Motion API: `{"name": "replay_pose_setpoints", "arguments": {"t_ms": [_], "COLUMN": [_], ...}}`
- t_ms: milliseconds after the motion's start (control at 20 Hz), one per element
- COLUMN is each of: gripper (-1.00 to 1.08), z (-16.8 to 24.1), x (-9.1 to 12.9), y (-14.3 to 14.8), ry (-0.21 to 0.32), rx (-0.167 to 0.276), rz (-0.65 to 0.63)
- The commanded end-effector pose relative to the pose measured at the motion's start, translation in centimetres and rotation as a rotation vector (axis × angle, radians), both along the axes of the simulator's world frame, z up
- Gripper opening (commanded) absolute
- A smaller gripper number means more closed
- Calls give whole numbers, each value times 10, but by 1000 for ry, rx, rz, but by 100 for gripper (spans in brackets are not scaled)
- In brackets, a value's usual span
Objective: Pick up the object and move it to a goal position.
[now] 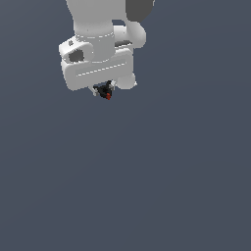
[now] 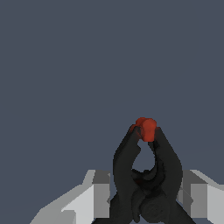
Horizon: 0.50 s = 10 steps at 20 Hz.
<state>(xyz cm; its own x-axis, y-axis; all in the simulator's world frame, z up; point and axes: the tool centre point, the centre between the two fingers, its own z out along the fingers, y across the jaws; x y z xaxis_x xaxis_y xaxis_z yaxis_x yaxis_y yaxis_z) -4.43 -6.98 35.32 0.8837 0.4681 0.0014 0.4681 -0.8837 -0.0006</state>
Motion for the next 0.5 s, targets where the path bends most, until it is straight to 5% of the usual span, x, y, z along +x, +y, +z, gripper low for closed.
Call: {"name": "replay_pose_setpoints", "arguments": {"t_ms": [0,450], "gripper": [-100,-100], "z": [28,107], "x": [-5,-17], "y": [-5,-20], "ry": [1,1], "rx": [0,-1], "rz": [0,-1]}}
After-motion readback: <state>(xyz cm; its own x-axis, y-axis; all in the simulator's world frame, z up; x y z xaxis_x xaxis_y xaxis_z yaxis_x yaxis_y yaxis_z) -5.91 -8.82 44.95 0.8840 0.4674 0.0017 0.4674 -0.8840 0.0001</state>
